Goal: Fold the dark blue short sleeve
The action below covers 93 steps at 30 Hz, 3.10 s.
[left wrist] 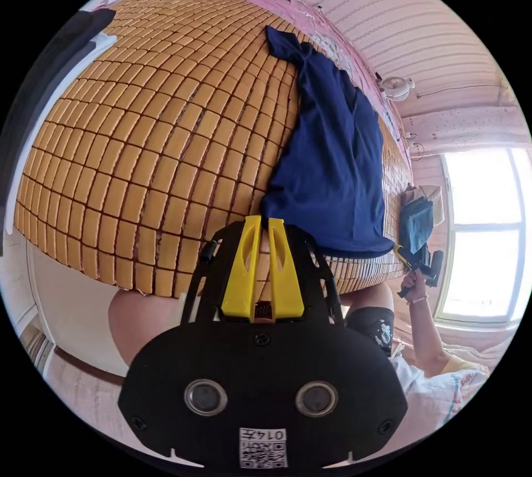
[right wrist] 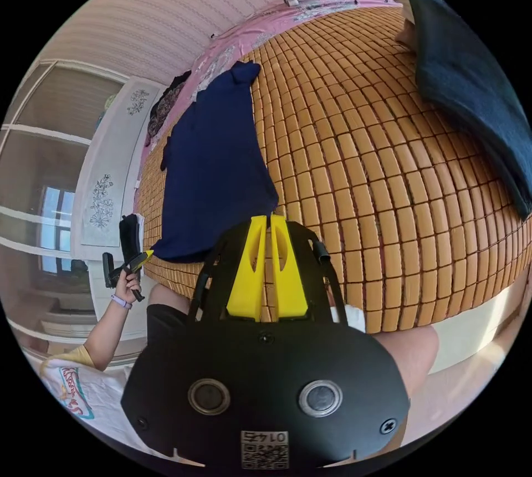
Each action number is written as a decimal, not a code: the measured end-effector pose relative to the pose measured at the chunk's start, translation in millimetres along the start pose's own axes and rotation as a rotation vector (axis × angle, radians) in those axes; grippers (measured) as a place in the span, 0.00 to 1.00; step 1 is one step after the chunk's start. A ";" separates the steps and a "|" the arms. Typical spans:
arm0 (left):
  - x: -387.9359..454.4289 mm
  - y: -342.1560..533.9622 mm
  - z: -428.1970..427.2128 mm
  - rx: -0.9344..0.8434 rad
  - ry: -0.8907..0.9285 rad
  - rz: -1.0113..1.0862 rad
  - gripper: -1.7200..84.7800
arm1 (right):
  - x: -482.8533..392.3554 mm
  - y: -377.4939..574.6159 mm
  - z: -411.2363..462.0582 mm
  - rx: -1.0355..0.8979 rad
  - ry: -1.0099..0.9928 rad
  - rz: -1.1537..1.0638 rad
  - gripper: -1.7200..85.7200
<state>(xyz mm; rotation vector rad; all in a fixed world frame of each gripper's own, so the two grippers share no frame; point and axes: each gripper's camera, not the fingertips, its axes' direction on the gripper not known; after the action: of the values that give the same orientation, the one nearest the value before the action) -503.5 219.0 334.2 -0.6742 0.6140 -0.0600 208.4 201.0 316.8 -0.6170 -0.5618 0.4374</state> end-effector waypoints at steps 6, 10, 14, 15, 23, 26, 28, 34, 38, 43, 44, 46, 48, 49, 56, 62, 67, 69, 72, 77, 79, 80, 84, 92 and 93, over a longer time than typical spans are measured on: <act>13.0 -21.3 2.0 -0.122 -0.110 0.117 0.03 | -7.2 -18.3 21.3 -0.128 0.113 -0.082 0.03; 12.9 -35.5 -3.6 -0.174 -0.112 0.134 0.03 | -11.7 -29.6 30.5 -0.193 0.126 -0.096 0.03; 14.3 -42.3 -13.3 -0.213 -0.103 0.190 0.04 | -18.0 -37.3 33.8 -0.260 0.136 -0.120 0.03; 15.2 -42.7 -14.7 -0.211 -0.106 0.202 0.04 | -19.9 -39.6 35.2 -0.285 0.137 -0.132 0.03; 13.8 -58.4 -31.2 -0.173 -0.107 0.196 0.08 | -24.7 -62.8 43.1 -0.303 0.114 -0.149 0.05; 7.5 -66.9 -44.9 -0.136 -0.099 0.179 0.08 | -24.3 -72.9 40.9 -0.305 0.095 -0.157 0.07; 4.4 -75.6 -53.6 -0.100 -0.096 0.168 0.08 | -24.8 -82.0 38.0 -0.296 0.116 -0.158 0.07; 6.2 -130.5 -72.0 0.054 -0.045 0.154 0.08 | -78.9 -133.1 38.8 -0.206 0.182 -0.328 0.08; 17.7 -191.7 -70.7 0.152 -0.014 0.167 0.07 | -155.9 -192.3 66.9 -0.167 0.118 -0.507 0.08; 31.6 -261.3 -59.8 0.227 -0.053 0.170 0.07 | -308.4 -274.0 152.0 -0.186 0.047 -0.821 0.09; 34.4 -275.9 -56.7 0.237 -0.070 0.173 0.08 | -324.1 -281.3 162.0 -0.183 0.038 -0.844 0.10; 37.9 -293.8 -52.9 0.266 -0.096 0.180 0.08 | -380.9 -306.5 204.4 -0.183 0.040 -0.927 0.11; 40.1 -308.4 -48.9 0.289 -0.121 0.181 0.08 | -414.6 -323.4 239.4 -0.196 0.080 -0.966 0.13; 40.9 -317.1 -46.2 0.301 -0.134 0.178 0.09 | -432.0 -334.1 262.1 -0.208 0.108 -0.970 0.14; 41.2 -354.3 -23.9 0.271 -0.147 0.157 0.09 | -480.0 -367.5 334.6 -0.117 0.211 -0.909 0.14; 54.3 -354.2 -28.9 0.270 -0.120 0.229 0.01 | -474.3 -377.4 351.4 -0.150 0.223 -0.862 0.04; 69.3 -353.8 -23.5 0.249 -0.174 0.241 0.01 | -478.7 -354.8 349.6 -0.125 0.206 -1.041 0.04; 71.3 -356.4 -26.9 0.241 -0.153 0.206 0.02 | -473.9 -355.1 343.0 -0.130 0.167 -1.043 0.07; 77.5 -349.2 -41.3 0.281 -0.152 0.184 0.04 | -449.0 -362.3 293.4 -0.091 -0.039 -0.955 0.11; 107.2 -328.8 -63.8 0.338 -0.109 0.213 0.05 | -338.1 -338.5 176.5 0.126 -0.050 -0.826 0.12; 127.6 -327.5 -63.5 0.323 -0.079 0.254 0.05 | -256.1 -322.8 127.0 0.181 0.075 -0.681 0.12; 144.8 -328.6 -60.5 0.304 -0.055 0.291 0.04 | -235.1 -319.4 115.6 0.183 0.106 -0.638 0.12; 209.3 -337.7 -35.6 0.225 0.001 0.403 0.05 | -106.5 -300.3 45.1 0.184 0.232 -0.313 0.11; 323.2 -367.6 56.3 -0.028 -0.077 0.510 0.07 | -37.8 -321.0 1.6 0.195 0.183 -0.184 0.12; 328.0 -368.3 60.5 -0.038 -0.094 0.515 0.07 | -37.9 -332.6 6.3 0.166 0.199 -0.185 0.12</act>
<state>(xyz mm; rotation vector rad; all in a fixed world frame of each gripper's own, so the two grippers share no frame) -148.5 -116.7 424.4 -0.5349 0.6832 0.4607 246.9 -61.0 521.7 -0.4387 -0.3838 0.2417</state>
